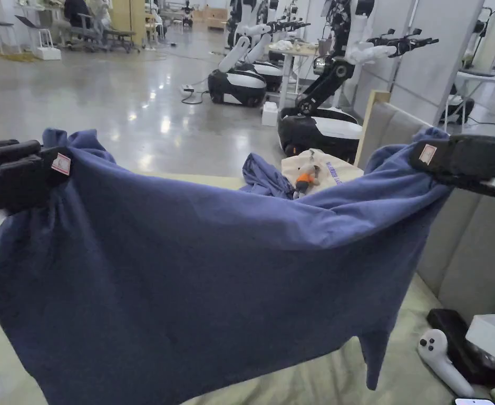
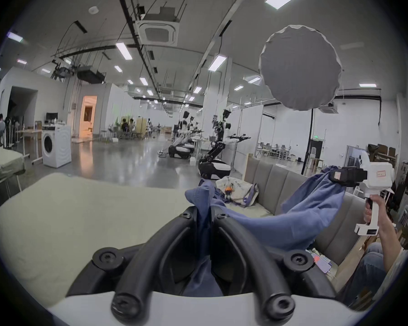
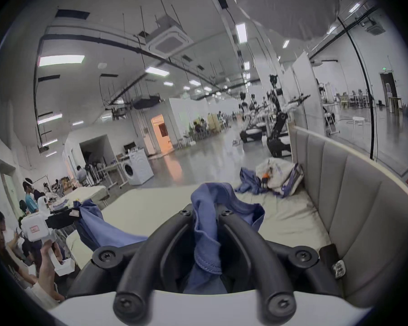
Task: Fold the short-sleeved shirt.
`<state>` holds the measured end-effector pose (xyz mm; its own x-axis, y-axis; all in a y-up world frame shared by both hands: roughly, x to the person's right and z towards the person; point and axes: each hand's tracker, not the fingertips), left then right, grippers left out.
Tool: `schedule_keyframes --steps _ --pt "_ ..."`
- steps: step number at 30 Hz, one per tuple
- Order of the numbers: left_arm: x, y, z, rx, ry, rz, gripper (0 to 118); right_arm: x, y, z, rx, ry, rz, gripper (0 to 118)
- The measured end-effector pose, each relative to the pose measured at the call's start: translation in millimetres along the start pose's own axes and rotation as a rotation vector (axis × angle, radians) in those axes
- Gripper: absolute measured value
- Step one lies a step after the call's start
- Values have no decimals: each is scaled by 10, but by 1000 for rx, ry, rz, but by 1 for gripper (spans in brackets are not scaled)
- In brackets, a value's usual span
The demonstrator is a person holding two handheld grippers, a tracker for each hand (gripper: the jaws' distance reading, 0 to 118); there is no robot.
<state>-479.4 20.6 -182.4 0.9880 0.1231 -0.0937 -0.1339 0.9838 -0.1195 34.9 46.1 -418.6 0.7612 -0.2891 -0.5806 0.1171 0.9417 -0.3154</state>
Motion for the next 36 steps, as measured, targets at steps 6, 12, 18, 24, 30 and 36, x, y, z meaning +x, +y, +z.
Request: schedule_keyframes --steps 6,12,18,24,30,36 --pt "75 614 -785 -22 -7 -58 11 9 567 -550 4 -37 20 14" --pt "-140 1297 -2071 -94 117 -127 11 77 1142 -1592 -49 -107 16 14" --pt "-348 1607 -3054 -189 281 -128 11 197 1362 -2480 15 -149 -100 14" --pt "-569 1476 -3758 -241 356 -165 11 271 1247 -3168 -27 -199 -44 14" --pt "-730 974 -4009 -289 259 -98 11 395 778 -3494 -118 -187 -11 14" --pt "-634 268 -3538 -335 76 -123 11 715 63 -3186 -227 -179 74 14"
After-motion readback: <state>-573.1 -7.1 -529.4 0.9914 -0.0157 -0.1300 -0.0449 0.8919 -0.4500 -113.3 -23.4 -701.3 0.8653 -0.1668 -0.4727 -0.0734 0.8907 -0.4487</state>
